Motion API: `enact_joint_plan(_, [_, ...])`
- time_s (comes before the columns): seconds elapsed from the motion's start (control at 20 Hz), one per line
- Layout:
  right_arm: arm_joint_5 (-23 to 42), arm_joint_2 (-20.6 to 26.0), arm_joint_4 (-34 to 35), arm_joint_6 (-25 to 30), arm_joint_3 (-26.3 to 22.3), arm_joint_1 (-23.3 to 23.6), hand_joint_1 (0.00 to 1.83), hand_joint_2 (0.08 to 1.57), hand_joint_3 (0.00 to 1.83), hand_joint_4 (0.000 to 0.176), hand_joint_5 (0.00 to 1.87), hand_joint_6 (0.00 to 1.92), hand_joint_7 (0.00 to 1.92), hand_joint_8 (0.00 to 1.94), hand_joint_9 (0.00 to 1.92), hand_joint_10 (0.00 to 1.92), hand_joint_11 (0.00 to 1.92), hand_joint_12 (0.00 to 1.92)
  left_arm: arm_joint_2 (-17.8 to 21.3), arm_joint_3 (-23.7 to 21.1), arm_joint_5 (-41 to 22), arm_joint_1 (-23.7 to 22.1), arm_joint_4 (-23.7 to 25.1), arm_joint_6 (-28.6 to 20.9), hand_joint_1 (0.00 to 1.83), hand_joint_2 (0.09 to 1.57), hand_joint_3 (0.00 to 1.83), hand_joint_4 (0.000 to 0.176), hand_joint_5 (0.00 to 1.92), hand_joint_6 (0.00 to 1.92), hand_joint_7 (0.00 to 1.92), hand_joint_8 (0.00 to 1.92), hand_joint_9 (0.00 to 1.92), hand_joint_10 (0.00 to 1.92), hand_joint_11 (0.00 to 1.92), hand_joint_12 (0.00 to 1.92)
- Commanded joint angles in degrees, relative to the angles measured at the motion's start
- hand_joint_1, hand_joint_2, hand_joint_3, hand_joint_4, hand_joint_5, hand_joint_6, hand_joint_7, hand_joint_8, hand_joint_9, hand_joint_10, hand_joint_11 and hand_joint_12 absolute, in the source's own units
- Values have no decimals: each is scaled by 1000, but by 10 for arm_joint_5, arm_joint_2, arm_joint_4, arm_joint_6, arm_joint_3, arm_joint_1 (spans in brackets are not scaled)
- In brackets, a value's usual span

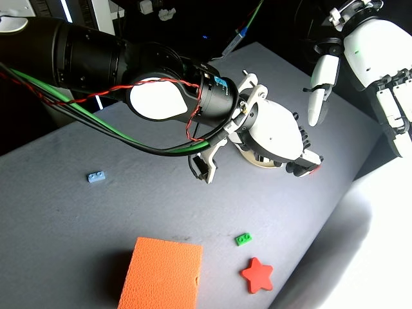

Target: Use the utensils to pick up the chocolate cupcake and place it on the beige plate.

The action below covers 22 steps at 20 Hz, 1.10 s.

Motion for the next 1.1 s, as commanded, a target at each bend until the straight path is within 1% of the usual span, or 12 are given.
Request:
enact_joint_plan(0.0, [73, 4, 2, -7, -1, 4, 1132, 1165, 0, 0, 875, 1131, 912, 23, 556, 488, 79, 1402, 2, 5, 4, -14, 4, 0, 0, 1109, 0, 0, 24, 0, 0, 0, 0, 0, 0, 0])
enact_joint_plan(0.1, [73, 4, 2, -12, -1, 6, 1145, 1138, 0, 0, 930, 1047, 934, 27, 567, 497, 92, 1404, -2, 12, 4, -23, -4, 0, 0, 1109, 0, 0, 22, 0, 0, 0, 0, 0, 0, 0])
enact_joint_plan(0.3, [73, 5, 2, -11, -1, 9, 1137, 1152, 2, 0, 896, 1099, 902, 10, 546, 497, 84, 1409, -8, 18, 4, -31, -4, 0, 0, 1120, 3, 0, 44, 8, 15, 5, 0, 0, 0, 0])
enact_joint_plan(0.4, [72, 5, 2, -8, -1, 10, 1133, 1160, 0, 0, 884, 1116, 941, 21, 574, 488, 83, 1364, -8, 21, 3, -35, -5, 0, 0, 1123, 4, 0, 50, 9, 18, 6, 2, 1, 0, 0])
enact_joint_plan(0.5, [67, 5, 2, -3, -2, 11, 1133, 1159, 1, 0, 882, 1119, 964, 25, 600, 487, 95, 1387, -9, 23, 3, -38, -9, 0, 0, 1122, 3, 0, 45, 5, 19, 5, 0, 0, 0, 0])
enact_joint_plan(0.6, [64, 6, 2, 2, -2, 12, 1133, 1160, 1, 0, 878, 1126, 918, 9, 591, 484, 70, 1380, -10, 23, 5, -39, -9, 0, 0, 1117, 0, 0, 55, 8, 28, 7, 2, 1, 0, 0])
enact_joint_plan(0.65, [64, 7, 2, 5, -3, 12, 1126, 1172, 3, 0, 857, 1157, 883, 1, 546, 464, 60, 1377, -10, 23, 6, -39, -9, 0, 0, 1117, 0, 0, 43, 3, 13, 1, 0, 0, 0, 0])
enact_joint_plan(0.85, [64, 9, 2, 4, -4, 12, 1129, 1169, 0, 0, 866, 1143, 901, 10, 538, 473, 45, 1397, -10, 23, 8, -39, -10, 0, 0, 1114, 0, 0, 50, 3, 16, 2, 0, 0, 0, 0])
enact_joint_plan(0.9, [64, 9, 2, 4, -4, 11, 1130, 1164, 0, 0, 875, 1130, 897, 7, 527, 457, 67, 1391, -10, 23, 8, -40, -10, 0, 0, 1117, 0, 0, 40, 0, 12, 0, 0, 0, 0, 0])
enact_joint_plan(0.95, [65, 11, 2, 5, -5, 11, 1129, 1167, 0, 0, 872, 1135, 888, 2, 522, 393, 69, 1368, -10, 23, 9, -41, -10, 0, 0, 1119, 1, 0, 46, 3, 19, 3, 1, 0, 0, 0])
enact_joint_plan(1.0, [65, 12, 2, 5, -5, 10, 1125, 1173, 1, 0, 859, 1155, 874, 1, 522, 371, 63, 1366, -10, 23, 9, -41, -10, 0, 0, 1119, 1, 0, 39, 0, 10, 0, 0, 0, 0, 0])
enact_joint_plan(1.05, [65, 13, 2, 5, -5, 10, 1130, 1165, 0, 0, 876, 1129, 904, 13, 548, 372, 43, 1373, -11, 24, 9, -42, -10, 0, 0, 1116, 0, 0, 50, 5, 16, 3, 1, 0, 0, 0])
